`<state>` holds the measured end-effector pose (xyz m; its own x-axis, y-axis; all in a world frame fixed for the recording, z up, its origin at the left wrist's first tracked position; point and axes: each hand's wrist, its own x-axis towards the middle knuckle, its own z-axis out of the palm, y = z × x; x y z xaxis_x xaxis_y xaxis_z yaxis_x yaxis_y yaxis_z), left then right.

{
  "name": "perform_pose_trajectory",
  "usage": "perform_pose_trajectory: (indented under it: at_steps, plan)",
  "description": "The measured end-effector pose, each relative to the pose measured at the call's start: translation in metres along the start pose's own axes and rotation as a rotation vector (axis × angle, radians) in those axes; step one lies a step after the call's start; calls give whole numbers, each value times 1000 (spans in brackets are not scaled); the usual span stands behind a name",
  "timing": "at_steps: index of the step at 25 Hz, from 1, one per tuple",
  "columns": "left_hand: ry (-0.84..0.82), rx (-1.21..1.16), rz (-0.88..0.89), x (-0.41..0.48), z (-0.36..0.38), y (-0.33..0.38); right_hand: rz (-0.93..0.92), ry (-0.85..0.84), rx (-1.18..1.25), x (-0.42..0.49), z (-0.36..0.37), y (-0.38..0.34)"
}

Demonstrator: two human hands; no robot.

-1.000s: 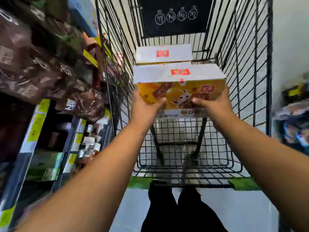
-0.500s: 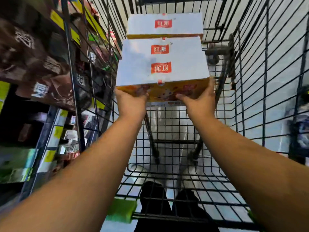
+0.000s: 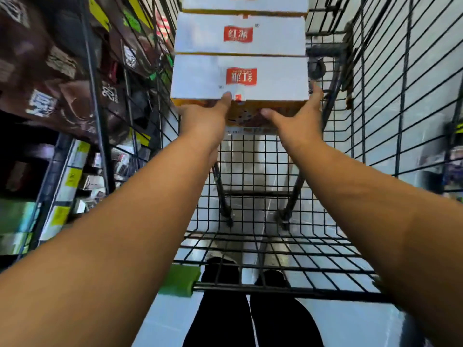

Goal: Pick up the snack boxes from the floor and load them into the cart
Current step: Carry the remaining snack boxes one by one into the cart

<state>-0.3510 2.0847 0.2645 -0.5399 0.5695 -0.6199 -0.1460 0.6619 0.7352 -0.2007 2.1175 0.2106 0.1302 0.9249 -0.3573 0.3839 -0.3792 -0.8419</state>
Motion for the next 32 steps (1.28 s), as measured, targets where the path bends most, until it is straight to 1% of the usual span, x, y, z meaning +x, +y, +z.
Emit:
perform_pose_trajectory:
  at_steps: [1, 3, 6, 9, 13, 15, 18, 20, 21, 23, 26, 29, 31, 32]
  plan:
    - [-42, -46, 8, -8, -5, 8, -29, -3, -32, -4, -4, -11]
    - [-93, -60, 45, -24, -17, 29, -94, -18, -124, -12, -14, -38]
    - [-177, 10, 121, -56, -40, 74, -184, -88, -188, -26, -33, -97]
    - [-150, 152, 231, -100, -69, 134, -322, -183, -237, -57, -62, -174]
    - [-97, 235, 478, -187, -115, 209, -475, -300, -226, -128, -103, -279]
    - [-92, 148, 549, -231, -137, 235, -523, -342, -143, -162, -119, -327]
    - [-65, -121, 638, -301, -190, 265, -584, -403, 37, -219, -140, -400]
    - [-3, -230, 693, -344, -234, 277, -653, -458, 76, -263, -148, -446]
    - [46, -240, 741, -364, -258, 281, -707, -486, 89, -284, -149, -466]
    - [157, -193, 833, -398, -303, 285, -809, -541, 118, -325, -147, -500]
    - [352, -68, 954, -458, -385, 265, -954, -653, 150, -405, -123, -535]
    - [494, 24, 953, -519, -465, 223, -1046, -807, 188, -492, -96, -542]
    - [606, 48, 909, -568, -523, 186, -1115, -930, 171, -558, -69, -538]
    - [616, 95, 886, -579, -532, 180, -1127, -953, 151, -571, -68, -536]
